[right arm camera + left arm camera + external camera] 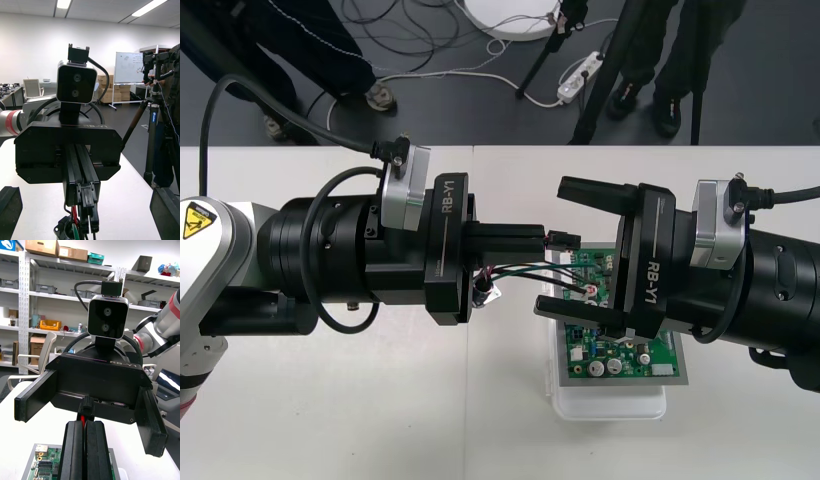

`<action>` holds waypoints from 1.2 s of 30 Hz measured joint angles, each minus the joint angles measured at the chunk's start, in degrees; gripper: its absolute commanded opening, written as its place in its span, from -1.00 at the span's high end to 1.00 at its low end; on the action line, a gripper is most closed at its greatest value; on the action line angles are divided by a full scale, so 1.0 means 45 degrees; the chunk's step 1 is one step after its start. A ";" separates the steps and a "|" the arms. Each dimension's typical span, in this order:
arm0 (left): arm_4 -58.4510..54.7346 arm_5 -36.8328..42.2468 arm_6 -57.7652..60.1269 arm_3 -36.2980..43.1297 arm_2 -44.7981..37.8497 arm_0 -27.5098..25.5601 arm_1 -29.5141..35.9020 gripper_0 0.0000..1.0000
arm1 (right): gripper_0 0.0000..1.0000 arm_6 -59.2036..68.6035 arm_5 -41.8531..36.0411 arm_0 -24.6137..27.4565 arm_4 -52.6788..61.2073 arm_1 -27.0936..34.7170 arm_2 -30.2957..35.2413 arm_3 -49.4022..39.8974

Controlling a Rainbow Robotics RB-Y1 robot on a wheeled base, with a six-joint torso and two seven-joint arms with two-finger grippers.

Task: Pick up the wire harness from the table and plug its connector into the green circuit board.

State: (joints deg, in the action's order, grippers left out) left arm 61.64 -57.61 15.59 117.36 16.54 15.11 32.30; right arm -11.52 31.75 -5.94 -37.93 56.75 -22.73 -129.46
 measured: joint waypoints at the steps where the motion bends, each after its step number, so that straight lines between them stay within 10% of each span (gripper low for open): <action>1: 0.0000 0.0000 0.0000 0.0000 0.0000 0.0000 0.0000 1.00 | -1.00 0.0000 0.0000 0.0000 0.0010 0.0000 0.0000 -0.0001; 13: 0.0000 0.0000 -0.0001 -0.0013 0.0000 -0.0003 0.0005 1.00 | -1.00 0.0000 0.0297 0.0000 0.0037 0.0496 0.0016 -0.0002; 36: -0.0365 -0.0575 -0.0152 -0.0490 -0.0525 -0.1006 0.0084 1.00 | -1.00 0.0165 0.6135 0.0000 -0.0008 0.2907 0.1020 0.3102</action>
State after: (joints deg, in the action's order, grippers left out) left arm 60.00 -60.19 14.91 115.16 14.18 10.58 32.67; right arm -10.78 59.36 -5.94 -37.97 69.83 -18.15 -115.50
